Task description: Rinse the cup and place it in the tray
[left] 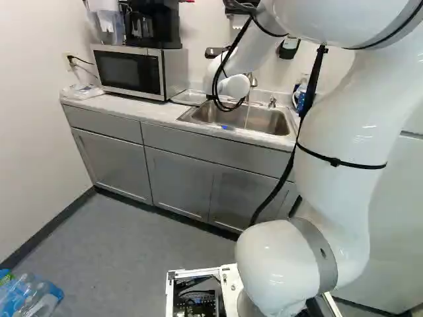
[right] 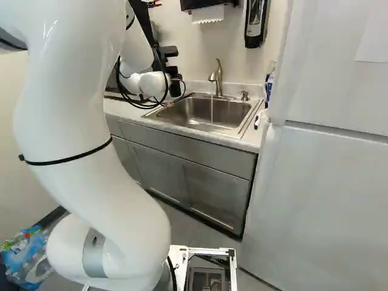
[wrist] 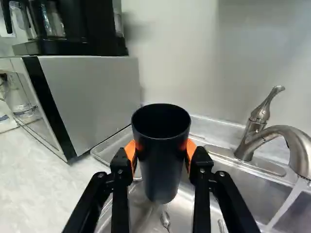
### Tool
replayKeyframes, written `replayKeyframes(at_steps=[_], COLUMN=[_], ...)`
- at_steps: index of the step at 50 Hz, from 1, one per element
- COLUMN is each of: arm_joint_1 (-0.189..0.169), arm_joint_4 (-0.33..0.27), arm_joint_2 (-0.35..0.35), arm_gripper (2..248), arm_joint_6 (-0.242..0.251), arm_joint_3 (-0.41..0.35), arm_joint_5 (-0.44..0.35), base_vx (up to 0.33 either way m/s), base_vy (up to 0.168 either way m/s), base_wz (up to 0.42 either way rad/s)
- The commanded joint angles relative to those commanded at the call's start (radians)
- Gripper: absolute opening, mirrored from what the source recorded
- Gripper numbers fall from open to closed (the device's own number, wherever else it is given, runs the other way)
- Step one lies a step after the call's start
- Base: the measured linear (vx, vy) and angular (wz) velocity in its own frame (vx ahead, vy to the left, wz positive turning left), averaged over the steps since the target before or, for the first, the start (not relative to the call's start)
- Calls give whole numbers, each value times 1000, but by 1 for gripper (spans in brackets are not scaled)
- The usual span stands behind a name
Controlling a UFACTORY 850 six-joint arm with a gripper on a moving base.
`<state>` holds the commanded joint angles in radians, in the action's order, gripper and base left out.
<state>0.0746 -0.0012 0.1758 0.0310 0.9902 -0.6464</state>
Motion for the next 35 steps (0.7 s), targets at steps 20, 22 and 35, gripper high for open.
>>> replayKeyframes(at_steps=[20, 22, 35], arm_joint_1=[3, 4, 22], arm_joint_4=[0, 0, 0], arm_joint_2=[14, 22, 81], arm_gripper=[119, 119, 119], arm_joint_6=[0, 0, 0], arm_joint_3=[15, 24, 90], arm_joint_5=[0, 0, 0], base_vx=[0, 0, 0], base_vy=[0, 0, 0], base_wz=[0, 0, 0])
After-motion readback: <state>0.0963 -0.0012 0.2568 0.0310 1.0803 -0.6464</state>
